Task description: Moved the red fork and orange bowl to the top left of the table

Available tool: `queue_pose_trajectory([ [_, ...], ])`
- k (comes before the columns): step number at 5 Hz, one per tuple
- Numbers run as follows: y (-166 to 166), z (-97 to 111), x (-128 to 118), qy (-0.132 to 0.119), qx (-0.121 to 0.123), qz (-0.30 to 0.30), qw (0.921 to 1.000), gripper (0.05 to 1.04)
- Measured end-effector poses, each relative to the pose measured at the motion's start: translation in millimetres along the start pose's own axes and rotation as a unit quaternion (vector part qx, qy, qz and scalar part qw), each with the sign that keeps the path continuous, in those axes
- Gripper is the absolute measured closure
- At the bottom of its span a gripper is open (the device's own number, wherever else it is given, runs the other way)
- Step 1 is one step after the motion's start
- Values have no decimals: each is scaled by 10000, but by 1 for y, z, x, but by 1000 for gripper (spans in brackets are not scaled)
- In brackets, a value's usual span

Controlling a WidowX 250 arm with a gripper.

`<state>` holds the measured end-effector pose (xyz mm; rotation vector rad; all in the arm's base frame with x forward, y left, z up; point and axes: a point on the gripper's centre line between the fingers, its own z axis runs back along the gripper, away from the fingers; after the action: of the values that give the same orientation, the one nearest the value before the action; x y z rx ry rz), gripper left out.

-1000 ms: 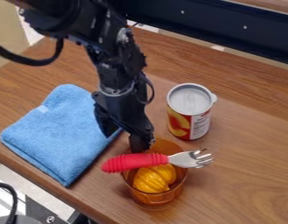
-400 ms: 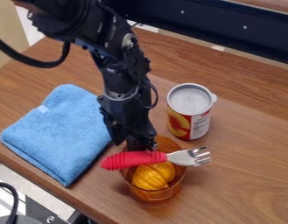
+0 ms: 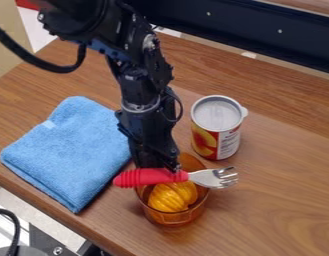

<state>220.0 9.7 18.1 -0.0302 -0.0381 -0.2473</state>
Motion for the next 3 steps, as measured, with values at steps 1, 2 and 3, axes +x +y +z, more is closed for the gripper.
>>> queue_pose_trajectory([
  [1,0,0,1,-18,-4,-3,10000,1025],
  [2,0,0,1,-23,-54,-6,10000,1025],
  [3,-2,0,-2,70,-131,-14,9999,1025],
])
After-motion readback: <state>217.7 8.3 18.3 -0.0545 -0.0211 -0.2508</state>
